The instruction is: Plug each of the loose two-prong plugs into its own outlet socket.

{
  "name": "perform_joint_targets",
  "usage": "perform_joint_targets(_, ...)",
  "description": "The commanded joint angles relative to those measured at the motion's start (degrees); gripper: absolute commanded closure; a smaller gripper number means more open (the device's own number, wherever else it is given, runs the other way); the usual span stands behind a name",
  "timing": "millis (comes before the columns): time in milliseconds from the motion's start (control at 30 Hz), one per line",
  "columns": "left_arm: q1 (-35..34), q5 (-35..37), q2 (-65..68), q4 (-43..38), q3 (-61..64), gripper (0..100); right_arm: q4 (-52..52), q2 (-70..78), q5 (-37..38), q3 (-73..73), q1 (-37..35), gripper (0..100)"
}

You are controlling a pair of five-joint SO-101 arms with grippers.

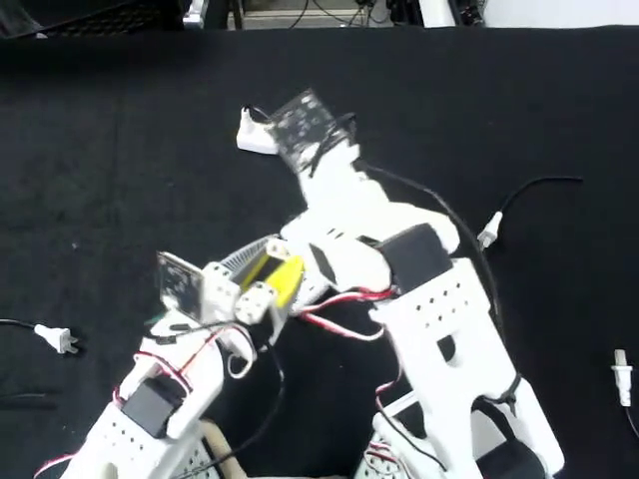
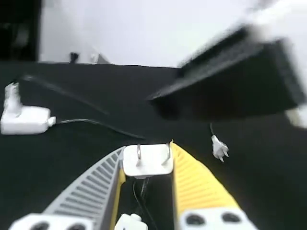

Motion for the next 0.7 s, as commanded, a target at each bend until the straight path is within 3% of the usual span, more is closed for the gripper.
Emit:
perform_joint_targets(0, 4.7, -7.6, -0.8, 0.0, 0.8, 97, 7.0, -1.6, 2.3, -6.2, -1.6, 75.2)
perform_joint_targets(200, 6.2, -9.7, -0.7, 0.3, 0.8, 97, 15.6, -1.8, 2.3, -14.4, -4.4, 75.2)
perform_joint_targets(433, 6.1, -9.7, -0.6, 0.4, 0.8, 97, 23.8, -1.5, 2.3, -19.3, -13.4, 75.2)
perform_joint_targets(667, 6.6, -9.7, -0.5, 0.4, 0.8, 97, 25.1, -1.9, 3.9, -15.3, -13.5, 75.2)
